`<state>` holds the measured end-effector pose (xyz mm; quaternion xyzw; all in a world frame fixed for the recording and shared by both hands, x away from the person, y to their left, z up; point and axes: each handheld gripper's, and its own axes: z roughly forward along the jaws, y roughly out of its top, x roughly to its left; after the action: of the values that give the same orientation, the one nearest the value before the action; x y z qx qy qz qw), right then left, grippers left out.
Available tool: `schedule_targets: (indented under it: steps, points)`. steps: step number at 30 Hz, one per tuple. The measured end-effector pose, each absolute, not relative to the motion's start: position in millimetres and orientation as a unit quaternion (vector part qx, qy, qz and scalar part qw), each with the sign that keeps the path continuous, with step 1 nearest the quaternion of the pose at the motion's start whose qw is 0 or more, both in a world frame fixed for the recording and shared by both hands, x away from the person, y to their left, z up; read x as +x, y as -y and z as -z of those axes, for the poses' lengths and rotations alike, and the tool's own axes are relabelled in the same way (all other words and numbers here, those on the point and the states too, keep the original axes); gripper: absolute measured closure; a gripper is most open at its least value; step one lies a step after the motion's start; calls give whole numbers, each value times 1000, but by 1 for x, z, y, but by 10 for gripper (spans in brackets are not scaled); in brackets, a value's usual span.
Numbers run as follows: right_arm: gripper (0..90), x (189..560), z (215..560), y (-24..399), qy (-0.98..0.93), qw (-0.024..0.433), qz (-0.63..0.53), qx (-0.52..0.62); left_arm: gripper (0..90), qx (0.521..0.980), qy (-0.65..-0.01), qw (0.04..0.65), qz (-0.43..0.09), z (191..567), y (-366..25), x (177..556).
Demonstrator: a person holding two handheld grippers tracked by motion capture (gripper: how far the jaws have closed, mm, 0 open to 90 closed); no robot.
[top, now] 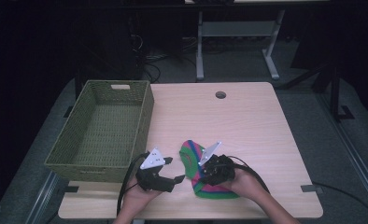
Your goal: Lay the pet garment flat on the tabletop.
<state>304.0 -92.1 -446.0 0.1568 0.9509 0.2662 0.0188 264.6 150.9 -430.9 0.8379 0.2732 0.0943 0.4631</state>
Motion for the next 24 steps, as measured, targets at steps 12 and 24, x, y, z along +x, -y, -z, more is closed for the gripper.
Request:
schedule_targets:
  steps: [12, 24]
  points:
    - [813, 310, 447, 96, -946, 11, -275, 173, 222, 840, -274, 460, -89, 431, -151, 265]
    - [839, 312, 441, 104, -944, 15, -277, 180, 229, 844, -270, 455, -86, 433, -149, 267]
